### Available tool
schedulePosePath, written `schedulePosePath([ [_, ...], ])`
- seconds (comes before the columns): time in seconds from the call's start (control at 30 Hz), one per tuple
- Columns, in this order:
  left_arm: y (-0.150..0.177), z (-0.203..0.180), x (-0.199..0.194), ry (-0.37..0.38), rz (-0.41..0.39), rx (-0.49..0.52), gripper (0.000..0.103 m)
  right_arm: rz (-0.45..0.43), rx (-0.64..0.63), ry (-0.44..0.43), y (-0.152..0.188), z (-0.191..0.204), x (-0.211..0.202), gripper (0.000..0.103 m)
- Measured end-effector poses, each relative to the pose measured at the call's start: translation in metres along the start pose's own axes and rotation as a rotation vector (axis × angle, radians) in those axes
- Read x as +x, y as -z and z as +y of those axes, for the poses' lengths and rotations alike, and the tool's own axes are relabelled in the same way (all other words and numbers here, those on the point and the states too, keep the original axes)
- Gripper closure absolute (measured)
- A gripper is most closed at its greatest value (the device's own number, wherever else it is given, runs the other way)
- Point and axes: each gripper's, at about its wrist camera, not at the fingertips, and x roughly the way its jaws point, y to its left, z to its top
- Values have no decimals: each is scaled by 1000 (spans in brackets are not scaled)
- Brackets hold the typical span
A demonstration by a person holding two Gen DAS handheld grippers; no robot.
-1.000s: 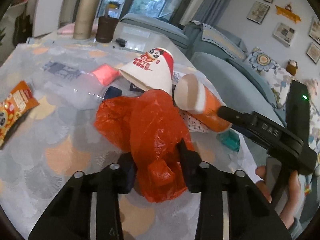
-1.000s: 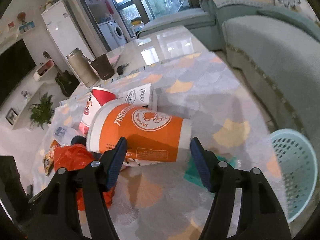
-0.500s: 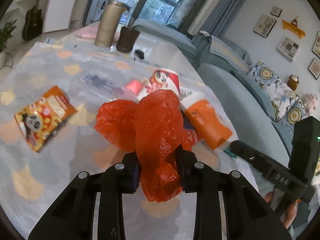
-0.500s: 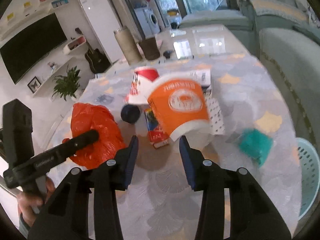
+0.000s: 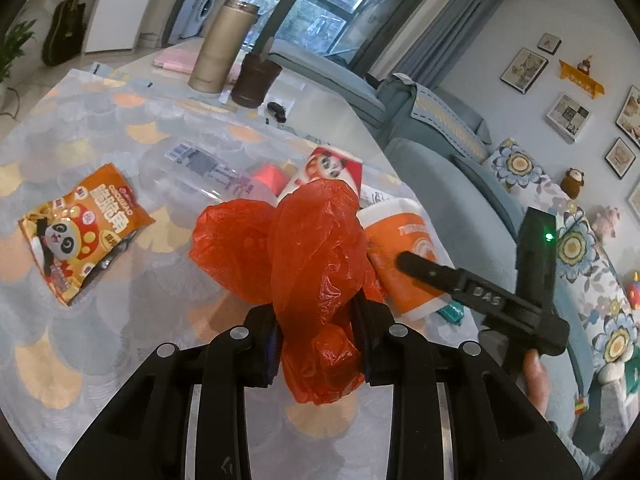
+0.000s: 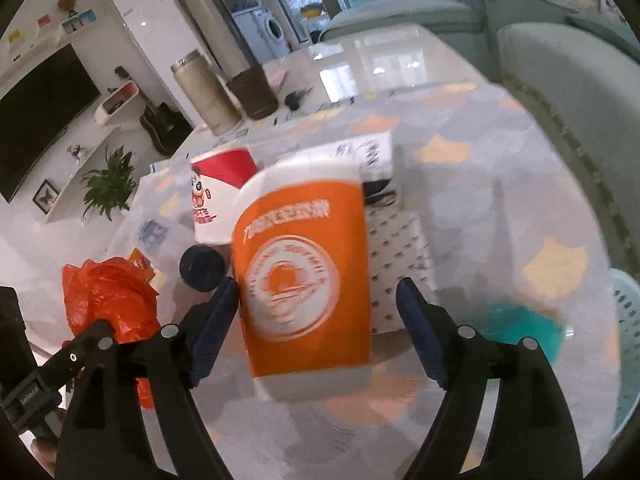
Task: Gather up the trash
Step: 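Grasp the orange soymilk cup with the right tool and lift it, then carry the bag and cup over the blue basket and open both tools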
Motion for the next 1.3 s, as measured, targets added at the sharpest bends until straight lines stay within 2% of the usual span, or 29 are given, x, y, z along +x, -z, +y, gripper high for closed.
schedulePosePath([
  [0.03, 0, 0, 1, 2, 1, -1, 75, 4, -7, 1, 1, 2, 3, 28],
  [0.1, 1, 0, 2, 4, 5, -3, 75, 7, -20, -4, 4, 6, 3, 48],
  [0.13, 1, 0, 3, 6, 7, -1, 75, 4, -22, 7, 4, 8, 2, 51],
  [0.3, 3, -12, 1, 34, -13, 32, 75, -49, -35, 42, 4, 14, -24, 52],
  [0.47, -1, -38, -14, 130, -74, 50, 75, -137, -46, 66, -3, 10, -81, 52],
  [0.57, -4, -58, -17, 179, -83, 73, 75, -189, -52, 101, -3, 2, -115, 52],
  [0.73, -3, -111, -9, 267, -71, 154, 76, -280, -4, 221, 12, -41, -176, 52],
  [0.83, 0, -144, 4, 303, -55, 212, 76, -313, 34, 304, 25, -73, -201, 52],
  [0.97, 7, -181, 30, 326, -31, 268, 76, -330, 99, 372, 42, -119, -221, 52],
  [1.17, 22, -226, 77, 356, 30, 345, 76, -314, 174, 439, 62, -169, -221, 52],
  [1.3, 36, -250, 110, 380, 90, 380, 76, -267, 245, 474, 77, -200, -203, 52],
])
